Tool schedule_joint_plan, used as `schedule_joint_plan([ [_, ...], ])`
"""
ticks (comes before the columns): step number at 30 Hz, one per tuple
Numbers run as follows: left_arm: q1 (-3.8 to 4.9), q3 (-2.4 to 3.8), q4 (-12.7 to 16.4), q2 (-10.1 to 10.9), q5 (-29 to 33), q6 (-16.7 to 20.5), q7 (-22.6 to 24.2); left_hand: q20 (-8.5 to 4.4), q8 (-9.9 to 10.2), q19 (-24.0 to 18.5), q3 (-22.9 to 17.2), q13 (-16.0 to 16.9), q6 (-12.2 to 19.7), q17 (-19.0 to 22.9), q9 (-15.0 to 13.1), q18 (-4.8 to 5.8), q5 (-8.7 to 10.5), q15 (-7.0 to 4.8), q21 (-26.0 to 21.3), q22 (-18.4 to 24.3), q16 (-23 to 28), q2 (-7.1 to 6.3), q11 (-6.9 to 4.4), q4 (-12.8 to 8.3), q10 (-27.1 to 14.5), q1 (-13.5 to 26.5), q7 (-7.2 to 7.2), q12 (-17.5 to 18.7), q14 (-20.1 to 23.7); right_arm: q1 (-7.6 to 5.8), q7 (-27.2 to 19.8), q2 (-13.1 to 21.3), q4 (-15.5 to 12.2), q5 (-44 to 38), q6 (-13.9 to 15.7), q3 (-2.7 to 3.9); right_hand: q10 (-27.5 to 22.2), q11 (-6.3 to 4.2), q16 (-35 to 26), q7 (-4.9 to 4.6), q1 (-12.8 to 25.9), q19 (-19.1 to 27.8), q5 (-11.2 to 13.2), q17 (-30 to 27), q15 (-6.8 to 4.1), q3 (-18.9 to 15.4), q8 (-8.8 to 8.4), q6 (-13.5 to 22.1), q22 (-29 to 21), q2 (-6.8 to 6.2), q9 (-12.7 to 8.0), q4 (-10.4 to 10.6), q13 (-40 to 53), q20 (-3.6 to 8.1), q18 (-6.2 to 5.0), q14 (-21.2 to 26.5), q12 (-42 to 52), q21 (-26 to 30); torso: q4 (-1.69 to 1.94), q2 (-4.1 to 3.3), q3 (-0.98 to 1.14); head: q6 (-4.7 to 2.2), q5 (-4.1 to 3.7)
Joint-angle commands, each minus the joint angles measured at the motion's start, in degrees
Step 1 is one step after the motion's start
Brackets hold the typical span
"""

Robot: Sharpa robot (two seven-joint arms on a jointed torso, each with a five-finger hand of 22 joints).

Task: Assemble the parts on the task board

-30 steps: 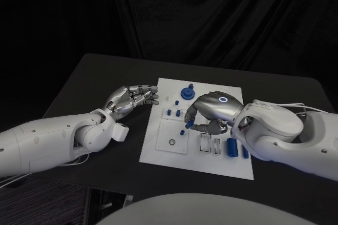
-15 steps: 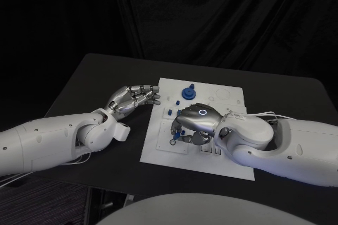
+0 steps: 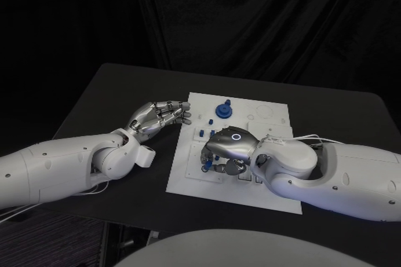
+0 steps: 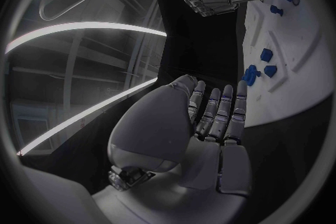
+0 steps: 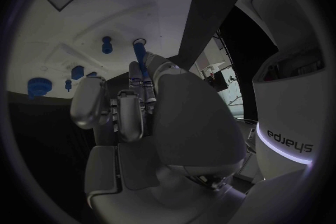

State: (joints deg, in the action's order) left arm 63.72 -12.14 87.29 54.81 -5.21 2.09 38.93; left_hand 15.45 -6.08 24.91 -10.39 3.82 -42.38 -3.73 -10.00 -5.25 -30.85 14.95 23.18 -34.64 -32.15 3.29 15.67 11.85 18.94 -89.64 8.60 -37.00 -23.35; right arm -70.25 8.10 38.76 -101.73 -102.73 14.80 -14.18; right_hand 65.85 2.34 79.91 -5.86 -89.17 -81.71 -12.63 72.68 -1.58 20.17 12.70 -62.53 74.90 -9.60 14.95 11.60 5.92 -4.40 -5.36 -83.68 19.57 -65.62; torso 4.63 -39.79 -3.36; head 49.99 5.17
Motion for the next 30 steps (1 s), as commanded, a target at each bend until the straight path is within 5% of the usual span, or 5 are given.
schedule_joint_plan([
  [1, -0.11, 0.04, 0.0, -0.1, 0.2, -1.0, 5.3, -0.06, -0.2, -0.1, -0.2, -0.1, 0.1, 0.0, 0.1, 0.52, -0.19, -0.11, -0.3, -0.1, -0.2, 0.71, 0.02, 0.0, -0.3, -0.1, 0.36, -0.2, 0.4, 0.4, -0.7, -0.2, 0.3, -0.7, -0.4, 0.03, 0.5, 0.04, 0.1, -0.07, -0.1, -0.4, -0.2, -0.1, -0.13, 0.2, 0.12, -0.4, 8.9, 0.31, 3.9, -0.4, 0.1, 0.02, 0.6, -1.3, -0.1, -0.3, -0.09, -0.01, 0.05, 0.01, 0.18],
  [30, -0.3, 0.04, -0.2, -0.3, 0.2, -1.5, 4.9, -0.08, -0.2, -0.2, -0.5, -0.1, 0.1, 0.0, 0.1, 0.58, -0.15, -0.08, -0.3, -0.1, -0.3, 0.87, 0.04, -0.1, -0.4, 0.0, 0.42, -0.3, 0.5, 2.19, -1.0, -1.7, 2.4, -1.3, 0.9, 0.03, 1.0, -0.09, -0.1, -0.1, -0.3, -0.2, -0.7, -0.4, -0.25, 0.4, -0.05, -0.3, 8.8, 0.43, 4.3, -1.1, 0.3, 0.13, 0.53, -1.1, -0.3, 0.0, -0.01, 0.03, -0.02, 0.01, 0.13],
])
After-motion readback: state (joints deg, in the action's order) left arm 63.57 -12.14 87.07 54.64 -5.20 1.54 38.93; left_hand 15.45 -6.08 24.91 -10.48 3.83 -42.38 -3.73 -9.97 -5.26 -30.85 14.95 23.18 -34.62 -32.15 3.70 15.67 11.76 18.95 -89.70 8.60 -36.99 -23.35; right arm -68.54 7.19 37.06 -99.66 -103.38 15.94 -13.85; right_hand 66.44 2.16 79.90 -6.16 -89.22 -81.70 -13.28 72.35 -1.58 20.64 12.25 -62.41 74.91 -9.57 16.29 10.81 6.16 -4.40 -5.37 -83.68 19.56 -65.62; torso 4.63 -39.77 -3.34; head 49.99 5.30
